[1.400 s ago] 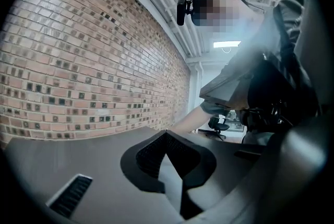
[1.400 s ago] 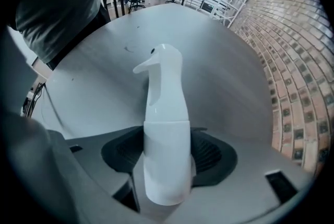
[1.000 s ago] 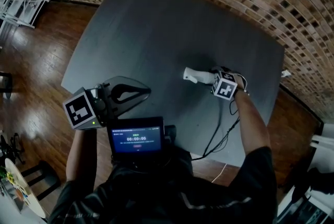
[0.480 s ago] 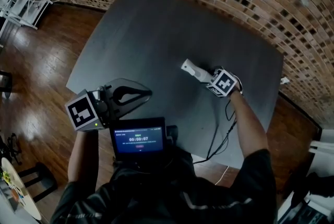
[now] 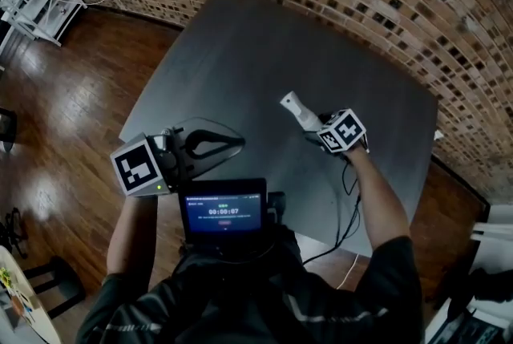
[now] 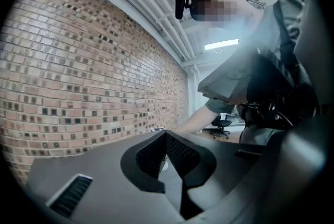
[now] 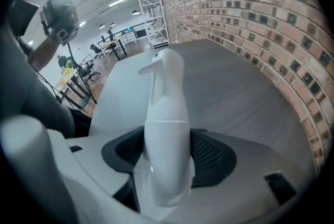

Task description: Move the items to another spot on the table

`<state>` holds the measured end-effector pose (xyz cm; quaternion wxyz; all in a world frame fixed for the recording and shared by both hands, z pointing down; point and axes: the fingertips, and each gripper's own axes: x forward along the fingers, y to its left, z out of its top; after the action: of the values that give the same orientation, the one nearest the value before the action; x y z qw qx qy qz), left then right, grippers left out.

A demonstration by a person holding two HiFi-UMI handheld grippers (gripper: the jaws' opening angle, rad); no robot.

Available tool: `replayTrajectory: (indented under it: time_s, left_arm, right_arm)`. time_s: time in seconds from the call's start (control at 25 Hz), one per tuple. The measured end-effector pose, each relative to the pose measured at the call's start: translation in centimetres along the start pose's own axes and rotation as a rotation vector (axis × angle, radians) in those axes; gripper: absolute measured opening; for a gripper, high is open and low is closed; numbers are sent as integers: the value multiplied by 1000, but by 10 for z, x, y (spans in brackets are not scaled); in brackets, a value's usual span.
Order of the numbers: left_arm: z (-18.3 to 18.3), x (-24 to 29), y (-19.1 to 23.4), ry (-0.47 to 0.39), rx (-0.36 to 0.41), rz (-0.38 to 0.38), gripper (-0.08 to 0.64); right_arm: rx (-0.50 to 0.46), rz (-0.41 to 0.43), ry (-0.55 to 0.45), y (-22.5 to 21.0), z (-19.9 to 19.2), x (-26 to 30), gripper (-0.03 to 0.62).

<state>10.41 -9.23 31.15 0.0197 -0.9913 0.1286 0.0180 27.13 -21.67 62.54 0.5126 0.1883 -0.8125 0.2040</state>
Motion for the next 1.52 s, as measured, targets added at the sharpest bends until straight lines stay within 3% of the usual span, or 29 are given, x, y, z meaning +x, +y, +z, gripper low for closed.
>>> replayTrajectory:
  time_s: [0.52, 0.92, 1.08, 1.52]
  left_arm:
    - [10, -109, 30, -30, 19, -35, -3]
    - [6, -189, 57, -32, 8, -20, -3]
    - [1, -206, 68, -32, -3, 4, -3]
    - [-9, -214, 92, 9, -37, 96, -3]
  right_arm:
    - [290, 106, -120, 82, 119, 54, 276]
    - [475, 197, -177, 128, 199, 107, 277]
    - [554, 220, -183, 129, 223, 131, 278]
    - [648, 222, -115, 92, 254, 182, 278]
